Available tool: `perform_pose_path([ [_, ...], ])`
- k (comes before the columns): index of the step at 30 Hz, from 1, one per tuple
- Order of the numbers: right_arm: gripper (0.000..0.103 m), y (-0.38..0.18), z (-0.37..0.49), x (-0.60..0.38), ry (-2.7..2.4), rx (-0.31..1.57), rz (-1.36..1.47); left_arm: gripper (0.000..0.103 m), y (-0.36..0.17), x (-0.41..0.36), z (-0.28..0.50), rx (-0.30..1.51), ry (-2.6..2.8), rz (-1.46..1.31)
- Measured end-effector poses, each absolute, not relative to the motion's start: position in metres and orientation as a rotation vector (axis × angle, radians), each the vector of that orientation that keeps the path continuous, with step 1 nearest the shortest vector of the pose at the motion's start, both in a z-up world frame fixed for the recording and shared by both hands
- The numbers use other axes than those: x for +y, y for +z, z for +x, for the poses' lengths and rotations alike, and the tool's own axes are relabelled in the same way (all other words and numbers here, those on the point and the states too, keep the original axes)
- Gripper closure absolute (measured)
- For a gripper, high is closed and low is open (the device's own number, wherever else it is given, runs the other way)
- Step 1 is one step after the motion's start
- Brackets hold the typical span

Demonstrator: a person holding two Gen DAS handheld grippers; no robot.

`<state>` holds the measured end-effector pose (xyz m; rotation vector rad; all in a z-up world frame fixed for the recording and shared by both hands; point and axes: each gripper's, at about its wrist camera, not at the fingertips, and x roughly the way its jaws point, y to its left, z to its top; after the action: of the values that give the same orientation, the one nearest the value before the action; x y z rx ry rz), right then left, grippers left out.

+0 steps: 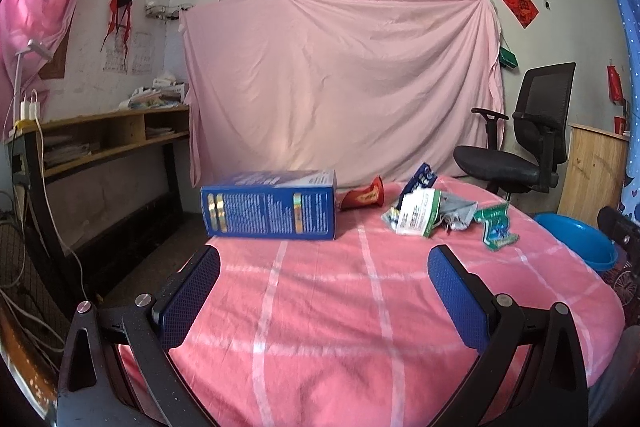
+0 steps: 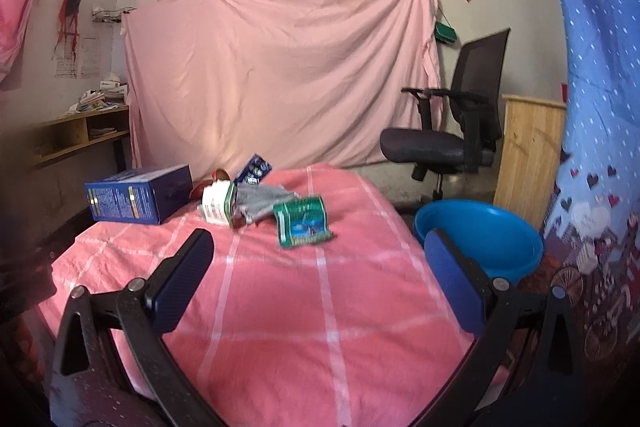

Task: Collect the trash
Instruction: 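Grasp the green wrapper with the right tool while the left tool grasps the white needle-roller package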

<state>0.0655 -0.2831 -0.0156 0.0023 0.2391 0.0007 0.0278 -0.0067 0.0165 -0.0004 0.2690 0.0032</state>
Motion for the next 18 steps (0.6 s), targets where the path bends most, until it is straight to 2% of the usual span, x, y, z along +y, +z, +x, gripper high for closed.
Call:
perform_pose_path([
  [11, 0.0, -0.003, 0.126, -0.296, 0.033, 0.197, -0.029, 0.001, 0.028, -0.024, 0.092, 0.217, -0.004, -0.017],
  [18, 0.0, -0.023, 0.168, -0.298, 0.037, 0.333, -0.018, 0.001, 0.017, -0.038, 0.138, 0.285, -0.007, 0.002],
])
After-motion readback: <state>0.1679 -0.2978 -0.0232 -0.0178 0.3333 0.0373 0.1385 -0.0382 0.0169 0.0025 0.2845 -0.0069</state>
